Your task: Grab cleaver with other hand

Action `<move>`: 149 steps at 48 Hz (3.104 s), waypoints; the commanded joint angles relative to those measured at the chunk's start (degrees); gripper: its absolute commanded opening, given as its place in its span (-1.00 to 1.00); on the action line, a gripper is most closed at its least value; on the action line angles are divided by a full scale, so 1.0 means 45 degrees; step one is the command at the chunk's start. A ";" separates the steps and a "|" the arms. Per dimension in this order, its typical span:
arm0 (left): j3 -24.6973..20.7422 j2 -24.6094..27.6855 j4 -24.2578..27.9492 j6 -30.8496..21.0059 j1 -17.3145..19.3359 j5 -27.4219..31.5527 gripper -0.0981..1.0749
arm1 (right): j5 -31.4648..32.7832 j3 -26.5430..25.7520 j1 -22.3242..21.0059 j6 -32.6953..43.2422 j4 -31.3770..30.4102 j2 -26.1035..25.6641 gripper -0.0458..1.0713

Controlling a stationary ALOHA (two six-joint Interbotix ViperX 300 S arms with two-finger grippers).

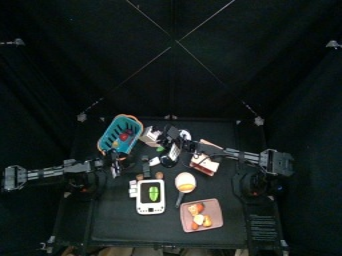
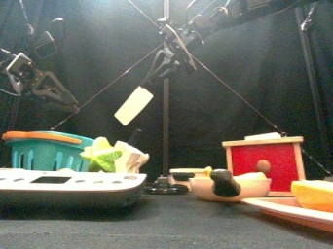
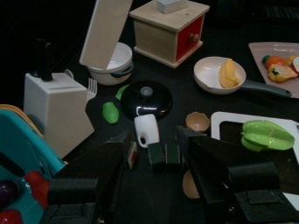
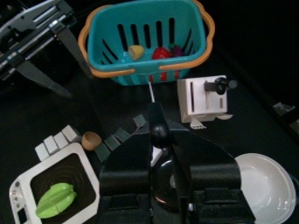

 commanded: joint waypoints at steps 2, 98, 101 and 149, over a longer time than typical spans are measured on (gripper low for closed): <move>-0.0313 0.0020 0.0000 0.0020 0.0020 -0.0430 0.61 | -0.0625 0.0391 0.0117 -0.0020 -0.0039 -0.0918 -0.14; -0.0957 0.3594 -0.0430 0.0000 -0.2637 -0.6641 0.56 | -1.1758 0.6504 0.1328 -0.0156 -0.1016 -0.2109 -0.13; -0.0977 0.3730 -0.0391 0.0000 -0.2637 -0.6641 0.55 | -1.1777 0.6504 0.1328 -0.0156 -0.1016 -0.2090 -0.13; -0.1055 0.4609 -0.0391 0.0020 -0.2637 -0.7988 -0.17 | -1.1875 0.6582 0.1328 -0.0176 -0.1055 -0.2070 -0.13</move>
